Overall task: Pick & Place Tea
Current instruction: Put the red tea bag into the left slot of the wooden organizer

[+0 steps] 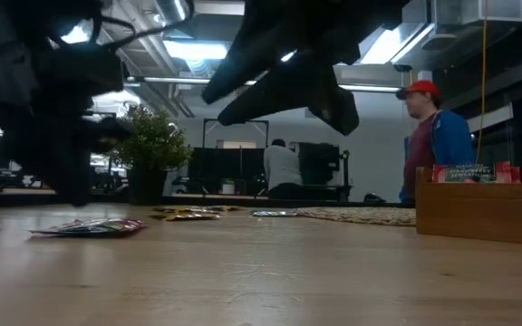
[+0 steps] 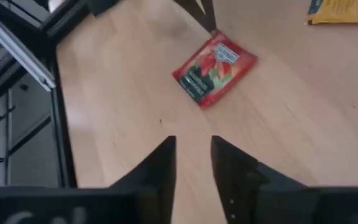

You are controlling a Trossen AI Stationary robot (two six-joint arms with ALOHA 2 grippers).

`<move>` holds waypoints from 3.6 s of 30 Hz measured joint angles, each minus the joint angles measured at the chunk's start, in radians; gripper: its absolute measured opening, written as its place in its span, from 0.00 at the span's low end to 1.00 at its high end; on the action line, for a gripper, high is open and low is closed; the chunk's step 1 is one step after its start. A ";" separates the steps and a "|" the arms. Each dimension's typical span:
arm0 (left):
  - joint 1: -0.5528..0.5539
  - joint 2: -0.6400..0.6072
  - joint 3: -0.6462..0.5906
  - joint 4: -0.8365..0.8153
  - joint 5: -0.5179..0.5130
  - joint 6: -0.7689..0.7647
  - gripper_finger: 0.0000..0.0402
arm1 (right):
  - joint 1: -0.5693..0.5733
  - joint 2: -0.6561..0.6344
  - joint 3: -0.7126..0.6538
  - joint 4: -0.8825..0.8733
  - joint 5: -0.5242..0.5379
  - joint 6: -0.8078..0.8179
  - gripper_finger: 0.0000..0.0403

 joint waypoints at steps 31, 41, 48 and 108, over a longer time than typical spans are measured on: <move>0.001 0.179 0.000 0.199 -0.130 -0.245 0.01 | -0.166 0.163 0.001 0.057 -0.333 0.106 0.42; 0.001 0.179 0.000 0.211 -0.146 -0.245 0.01 | -0.203 0.201 0.002 0.171 -0.355 0.071 0.42; 0.001 0.179 -0.001 0.233 -0.148 -0.230 0.01 | -0.215 0.201 0.002 0.177 -0.295 0.047 0.41; 0.191 -0.134 -0.007 0.116 0.235 -0.218 0.37 | -0.187 0.203 0.001 0.412 -0.187 -0.293 0.01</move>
